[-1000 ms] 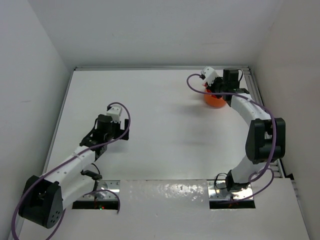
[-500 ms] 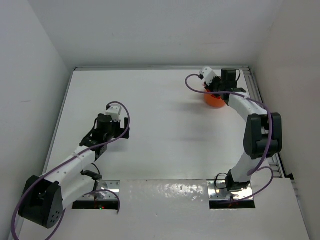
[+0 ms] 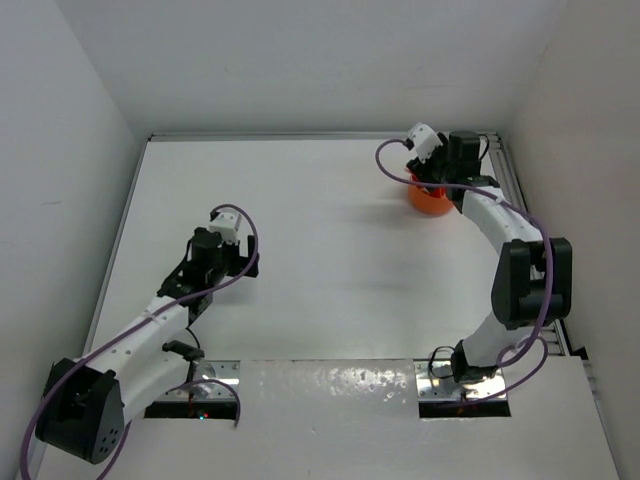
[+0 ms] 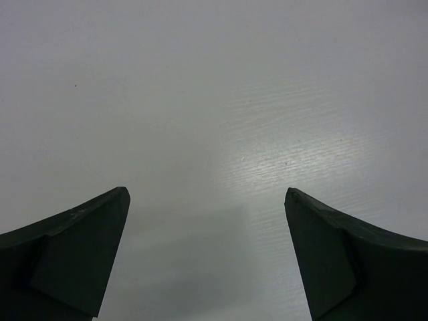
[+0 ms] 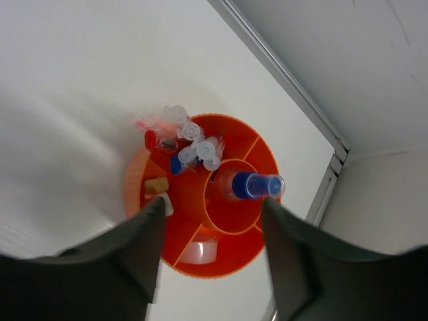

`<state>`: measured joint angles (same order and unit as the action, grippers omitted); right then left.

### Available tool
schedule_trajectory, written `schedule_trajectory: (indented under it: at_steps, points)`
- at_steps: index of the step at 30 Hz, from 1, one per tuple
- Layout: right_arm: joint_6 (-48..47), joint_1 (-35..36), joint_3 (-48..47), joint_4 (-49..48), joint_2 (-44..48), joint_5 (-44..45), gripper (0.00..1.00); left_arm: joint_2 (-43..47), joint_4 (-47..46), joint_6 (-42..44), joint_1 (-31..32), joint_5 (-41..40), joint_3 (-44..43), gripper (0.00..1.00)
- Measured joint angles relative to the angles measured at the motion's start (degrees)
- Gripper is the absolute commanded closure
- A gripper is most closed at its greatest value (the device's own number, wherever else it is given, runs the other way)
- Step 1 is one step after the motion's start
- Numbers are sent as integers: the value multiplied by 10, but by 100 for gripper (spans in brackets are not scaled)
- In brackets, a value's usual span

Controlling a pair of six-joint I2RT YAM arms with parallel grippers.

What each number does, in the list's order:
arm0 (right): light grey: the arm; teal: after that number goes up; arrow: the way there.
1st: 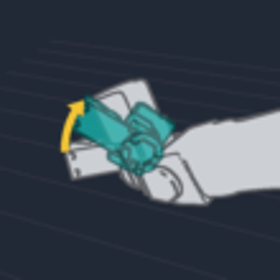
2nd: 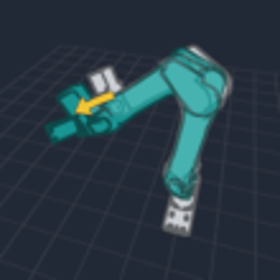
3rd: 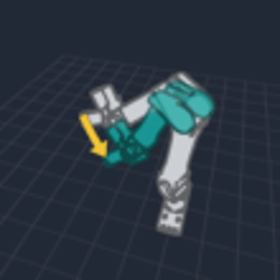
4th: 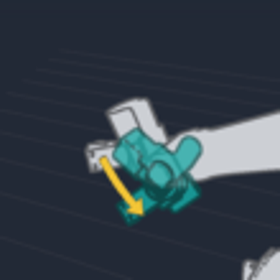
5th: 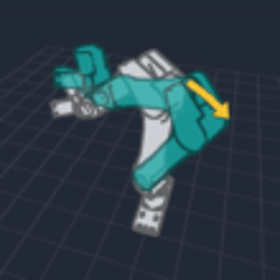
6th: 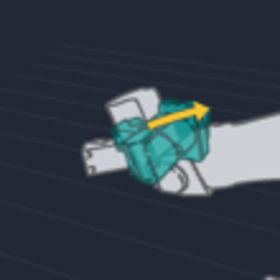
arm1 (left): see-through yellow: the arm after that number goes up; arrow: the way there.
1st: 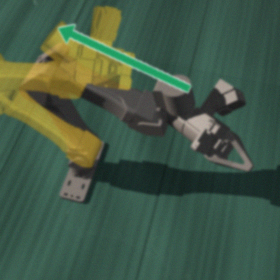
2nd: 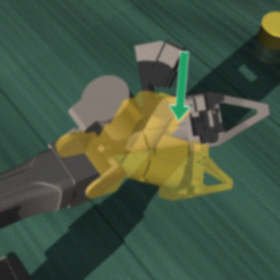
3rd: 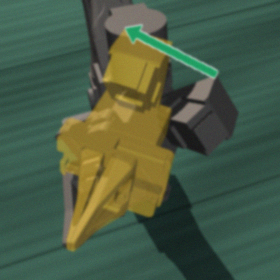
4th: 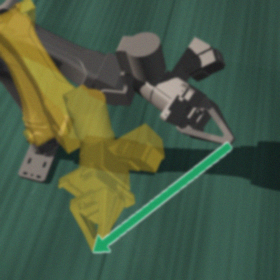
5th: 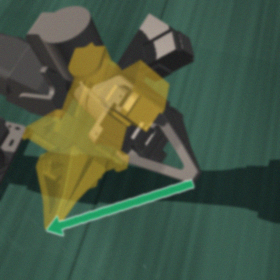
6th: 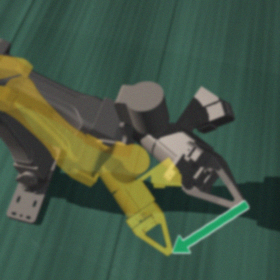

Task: Sort the stationery into containers
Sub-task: Place the stationery in the storage box, then reset both arms

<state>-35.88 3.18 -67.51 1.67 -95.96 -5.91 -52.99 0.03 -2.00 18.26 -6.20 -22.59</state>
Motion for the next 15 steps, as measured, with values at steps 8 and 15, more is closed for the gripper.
schedule_trajectory:
  at_steps: [8, 15]
  points:
    - [196, -1, -11, 51, 123, 78, 1, 21, -10, 0, -10, 2, 11, 0]
    - [493, -63, 68, 124, 360, 165, 1, 50, -26, -3, -24, 1, 27, 0]
